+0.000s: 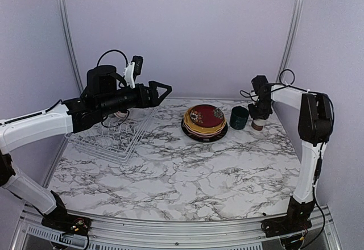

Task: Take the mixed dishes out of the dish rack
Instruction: Place the cup at the corner of the board, then grab the bowl from the dish rack.

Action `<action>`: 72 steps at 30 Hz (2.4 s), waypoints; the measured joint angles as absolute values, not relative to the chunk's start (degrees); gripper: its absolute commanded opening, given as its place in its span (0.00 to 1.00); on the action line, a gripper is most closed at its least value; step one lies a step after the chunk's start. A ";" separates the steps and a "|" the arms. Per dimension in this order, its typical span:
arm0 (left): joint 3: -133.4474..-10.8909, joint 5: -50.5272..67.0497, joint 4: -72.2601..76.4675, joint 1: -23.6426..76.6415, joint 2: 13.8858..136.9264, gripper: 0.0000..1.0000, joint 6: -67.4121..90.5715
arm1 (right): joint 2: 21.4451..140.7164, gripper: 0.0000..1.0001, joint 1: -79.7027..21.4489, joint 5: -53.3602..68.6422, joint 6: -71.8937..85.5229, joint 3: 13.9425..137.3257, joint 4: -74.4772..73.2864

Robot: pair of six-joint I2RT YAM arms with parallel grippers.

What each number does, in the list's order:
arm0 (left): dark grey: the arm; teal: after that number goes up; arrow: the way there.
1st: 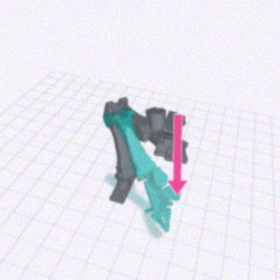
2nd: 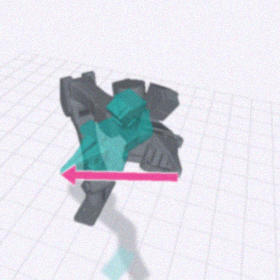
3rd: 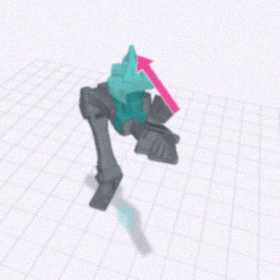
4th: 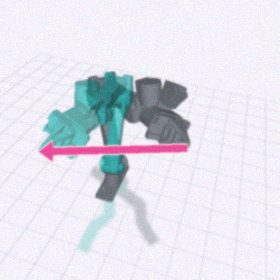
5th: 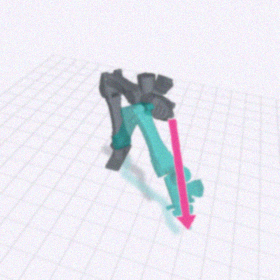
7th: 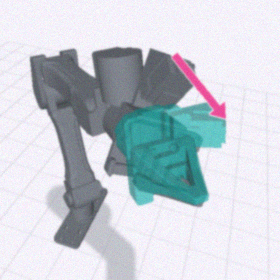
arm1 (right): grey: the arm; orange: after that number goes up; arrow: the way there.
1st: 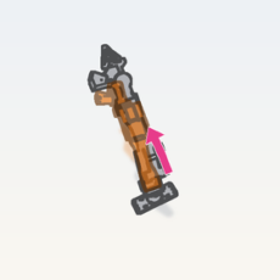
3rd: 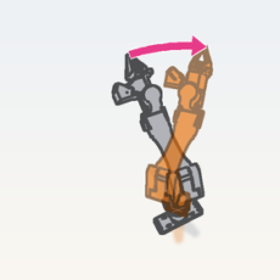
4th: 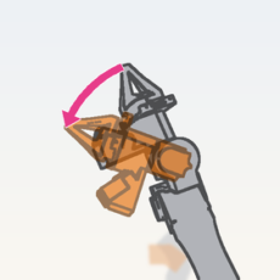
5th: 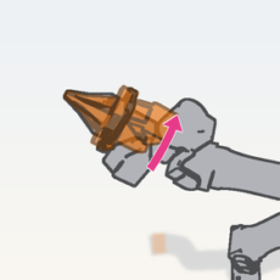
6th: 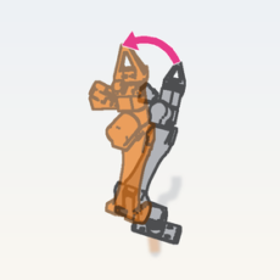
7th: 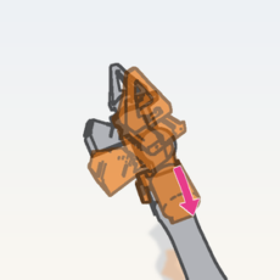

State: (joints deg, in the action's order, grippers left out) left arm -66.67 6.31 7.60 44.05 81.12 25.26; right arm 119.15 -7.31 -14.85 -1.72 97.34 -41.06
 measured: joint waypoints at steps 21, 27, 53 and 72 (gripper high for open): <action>-63.72 -2.94 -1.87 24.18 78.63 0.99 28.56 | 96.55 0.99 -7.31 4.32 0.34 87.50 -32.88; -63.72 -4.93 -2.17 19.99 83.74 0.99 31.18 | 87.09 0.98 -7.31 15.59 3.09 77.82 -27.29; -71.05 -7.57 -2.90 16.03 104.99 0.99 35.14 | 70.76 0.99 -14.59 30.74 12.12 49.08 -11.60; -80.20 -7.55 -1.85 14.55 115.87 0.99 33.17 | 69.08 0.98 -14.85 31.66 13.28 45.95 -6.90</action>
